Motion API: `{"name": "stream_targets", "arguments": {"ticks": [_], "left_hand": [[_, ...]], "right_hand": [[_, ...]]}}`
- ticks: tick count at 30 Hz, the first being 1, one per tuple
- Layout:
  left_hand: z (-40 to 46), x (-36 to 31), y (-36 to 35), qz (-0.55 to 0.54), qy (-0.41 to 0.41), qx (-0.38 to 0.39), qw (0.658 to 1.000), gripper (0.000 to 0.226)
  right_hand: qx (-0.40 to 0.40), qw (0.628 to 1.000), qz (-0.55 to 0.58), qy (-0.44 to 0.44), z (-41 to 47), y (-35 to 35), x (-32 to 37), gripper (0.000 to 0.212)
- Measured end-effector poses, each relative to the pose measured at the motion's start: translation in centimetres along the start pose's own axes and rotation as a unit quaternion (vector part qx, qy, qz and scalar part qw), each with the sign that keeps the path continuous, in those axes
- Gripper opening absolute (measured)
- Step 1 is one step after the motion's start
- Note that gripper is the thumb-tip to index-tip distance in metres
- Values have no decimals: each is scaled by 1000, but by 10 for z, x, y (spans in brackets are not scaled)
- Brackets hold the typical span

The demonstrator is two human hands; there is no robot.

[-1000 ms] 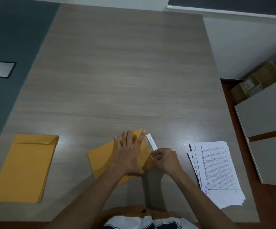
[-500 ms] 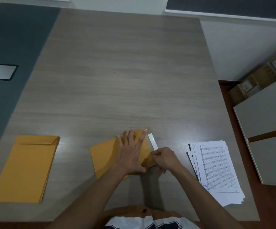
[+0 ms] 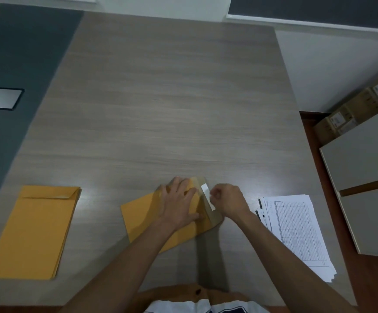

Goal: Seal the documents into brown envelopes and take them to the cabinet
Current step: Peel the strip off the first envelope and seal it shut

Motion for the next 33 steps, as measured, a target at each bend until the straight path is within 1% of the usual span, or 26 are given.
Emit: {"name": "stream_targets", "arguments": {"ticks": [1, 2, 4, 7, 14, 17, 23, 26, 28, 30, 31, 33], "left_hand": [[4, 0, 4, 1, -4, -10, 1000, 82], [7, 1, 6, -2, -5, -16, 1000, 82], [11, 1, 8, -5, -6, -18, 1000, 89], [15, 0, 9, 3, -13, -16, 1000, 96], [16, 2, 8, -1, -13, -24, 1000, 97], [16, 1, 9, -4, -15, -26, 1000, 97], [15, 2, 9, -4, -15, -27, 1000, 97], [15, 4, 8, -4, -18, -33, 999, 97], [16, 5, 9, 0, -17, -36, 999, 98], [18, 7, 9, 2, -9, -33, 999, 99], [19, 10, 9, -1, 2, -32, 999, 98], [22, 19, 10, -10, 48, -38, 998, 97]], "right_hand": [[-17, 999, 0, 30, 4, 1, 5, 16], [-22, 998, -4, 56, 7, 1, 11, 21], [-20, 996, -17, 85, 11, -4, 17, 31], [-30, 994, -26, 102, 15, -6, 21, 35], [-49, 991, -25, 119, 20, -7, 19, 30], [-55, 992, -4, 112, 25, -6, 19, 21], [-36, 996, 31, 77, 39, -9, 19, 2], [-9, 997, 53, 58, 43, -8, 14, 4], [4, 993, 109, 46, 44, -4, 8, 4], [-10, 980, 198, 17, 45, 8, -4, 2], [-32, 968, 248, -6, 46, 17, -13, 3], [-82, 928, 356, -70, 50, 32, -39, 7]]}}
Point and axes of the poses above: each hand's wrist, its own z-axis towards the middle knuckle, its own y-axis out of the back of the hand, x = y × z, the point moved 9 cm from there along z, towards the middle knuckle, and after that the axes turned 5 degrees about -y, right-handed, at the moved point
